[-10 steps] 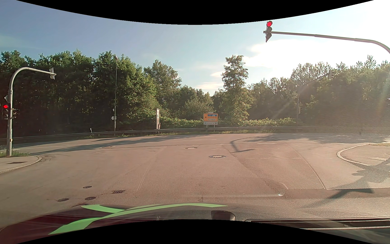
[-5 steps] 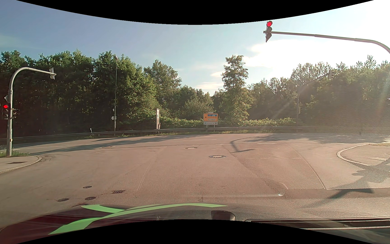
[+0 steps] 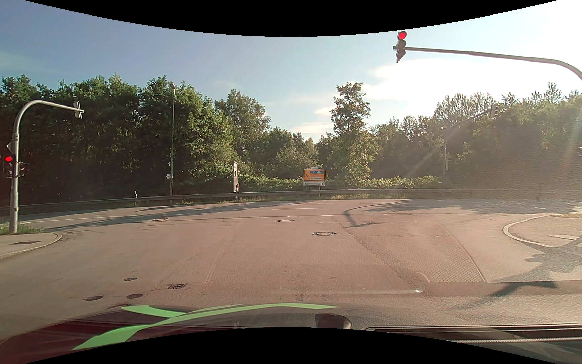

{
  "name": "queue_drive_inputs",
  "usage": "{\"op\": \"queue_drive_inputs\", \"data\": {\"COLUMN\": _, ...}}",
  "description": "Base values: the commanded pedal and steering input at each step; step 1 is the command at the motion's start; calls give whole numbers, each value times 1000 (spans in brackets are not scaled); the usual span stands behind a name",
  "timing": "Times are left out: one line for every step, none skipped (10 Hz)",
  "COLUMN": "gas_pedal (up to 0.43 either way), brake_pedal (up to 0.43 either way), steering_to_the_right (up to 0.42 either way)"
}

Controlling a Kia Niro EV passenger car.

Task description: Follow the waypoints while adhering to traffic rules and regulations

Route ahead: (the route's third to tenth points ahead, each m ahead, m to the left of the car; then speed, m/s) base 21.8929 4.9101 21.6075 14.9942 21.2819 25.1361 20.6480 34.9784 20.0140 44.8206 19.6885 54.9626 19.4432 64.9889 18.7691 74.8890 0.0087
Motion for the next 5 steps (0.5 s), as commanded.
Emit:
{"op": "queue_drive_inputs", "data": {"gas_pedal": 0, "brake_pedal": 195, "steering_to_the_right": 13}}
{"op": "queue_drive_inputs", "data": {"gas_pedal": 0, "brake_pedal": 195, "steering_to_the_right": 13}}
{"op": "queue_drive_inputs", "data": {"gas_pedal": 0, "brake_pedal": 195, "steering_to_the_right": 13}}
{"op": "queue_drive_inputs", "data": {"gas_pedal": 0, "brake_pedal": 195, "steering_to_the_right": 13}}
{"op": "queue_drive_inputs", "data": {"gas_pedal": 0, "brake_pedal": 195, "steering_to_the_right": 14}}
